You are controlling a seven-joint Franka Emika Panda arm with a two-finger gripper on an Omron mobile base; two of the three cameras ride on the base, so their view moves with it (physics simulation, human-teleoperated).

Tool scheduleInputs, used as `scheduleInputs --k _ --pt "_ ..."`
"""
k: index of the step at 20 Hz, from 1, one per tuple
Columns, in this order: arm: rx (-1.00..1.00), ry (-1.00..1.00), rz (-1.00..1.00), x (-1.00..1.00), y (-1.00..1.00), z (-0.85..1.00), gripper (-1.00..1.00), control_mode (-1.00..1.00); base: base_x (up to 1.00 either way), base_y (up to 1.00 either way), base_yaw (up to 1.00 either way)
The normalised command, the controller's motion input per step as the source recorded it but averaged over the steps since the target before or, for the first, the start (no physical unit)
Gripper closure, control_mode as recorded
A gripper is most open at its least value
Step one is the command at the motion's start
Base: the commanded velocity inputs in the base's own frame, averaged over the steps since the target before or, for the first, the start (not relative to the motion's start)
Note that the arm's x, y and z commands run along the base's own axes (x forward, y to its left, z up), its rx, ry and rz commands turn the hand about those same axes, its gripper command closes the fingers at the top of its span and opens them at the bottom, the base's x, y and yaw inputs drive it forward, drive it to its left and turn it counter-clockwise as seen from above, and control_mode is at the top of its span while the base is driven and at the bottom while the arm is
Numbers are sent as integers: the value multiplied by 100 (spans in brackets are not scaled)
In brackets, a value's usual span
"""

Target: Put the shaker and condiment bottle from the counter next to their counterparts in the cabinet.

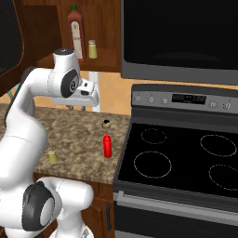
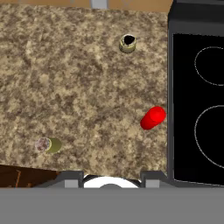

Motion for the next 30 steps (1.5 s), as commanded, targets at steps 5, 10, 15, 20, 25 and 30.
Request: scheduleInputs --k 5,10,15,20,25,30 --pt "-1 -4 -4 0 18 0 -100 -100 0 0 0" --pt "-4 -20 -7 -12 39 0 -100 -100 0 0 0" --pt "4 -4 1 -25 -3 -2 -100 -100 0 0 0" --pt "11 -15 10 -43 0 -18 -100 -100 0 0 0" --pt "14 -19 22 -14 -13 -27 -100 -100 0 0 0" --pt "6 -10 26 0 -15 -37 -100 -100 0 0 0"
